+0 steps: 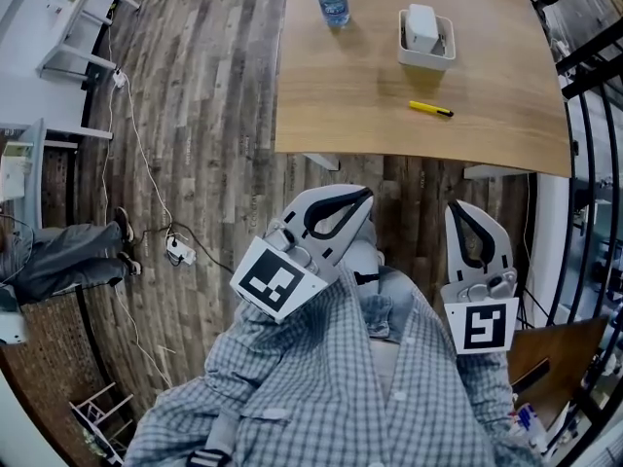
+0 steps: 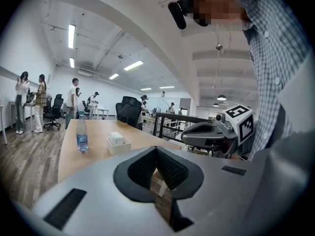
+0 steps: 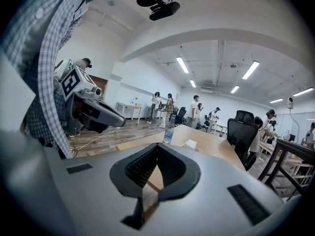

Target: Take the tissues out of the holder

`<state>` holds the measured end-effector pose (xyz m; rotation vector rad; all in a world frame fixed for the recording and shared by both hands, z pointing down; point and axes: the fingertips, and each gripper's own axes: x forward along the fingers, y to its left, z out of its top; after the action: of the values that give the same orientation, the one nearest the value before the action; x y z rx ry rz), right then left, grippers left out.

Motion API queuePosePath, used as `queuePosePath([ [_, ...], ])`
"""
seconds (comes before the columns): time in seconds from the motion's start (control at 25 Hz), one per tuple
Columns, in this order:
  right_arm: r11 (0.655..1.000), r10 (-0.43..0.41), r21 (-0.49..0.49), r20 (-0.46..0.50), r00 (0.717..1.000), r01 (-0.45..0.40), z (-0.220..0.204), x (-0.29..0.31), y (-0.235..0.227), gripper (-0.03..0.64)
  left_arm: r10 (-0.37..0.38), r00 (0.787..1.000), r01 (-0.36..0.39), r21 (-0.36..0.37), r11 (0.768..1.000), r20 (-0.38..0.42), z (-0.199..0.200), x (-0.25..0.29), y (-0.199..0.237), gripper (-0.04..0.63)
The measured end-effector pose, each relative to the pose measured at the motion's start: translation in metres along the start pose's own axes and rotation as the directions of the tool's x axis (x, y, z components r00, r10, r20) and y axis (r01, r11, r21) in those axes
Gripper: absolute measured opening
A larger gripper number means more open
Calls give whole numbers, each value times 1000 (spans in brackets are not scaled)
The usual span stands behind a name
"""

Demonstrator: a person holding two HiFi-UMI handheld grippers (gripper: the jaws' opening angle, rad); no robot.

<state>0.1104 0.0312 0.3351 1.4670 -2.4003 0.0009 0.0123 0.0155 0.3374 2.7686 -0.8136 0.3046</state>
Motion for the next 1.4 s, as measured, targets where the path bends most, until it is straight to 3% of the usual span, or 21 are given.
queuePosePath([
  [0.68,995,-99,6,8,995,99,32,79,-45,11,-78,997,76,56,995,22,49,43,84,8],
  [1.04,989,-149,-11,-12,989,149,38,99,-51,11,-146,989,144,58,988,27,54,59,106,8],
  [1.4,988,-139,71,-2,990,139,35,120,-68,11,-146,989,144,76,987,27,56,73,119,8],
])
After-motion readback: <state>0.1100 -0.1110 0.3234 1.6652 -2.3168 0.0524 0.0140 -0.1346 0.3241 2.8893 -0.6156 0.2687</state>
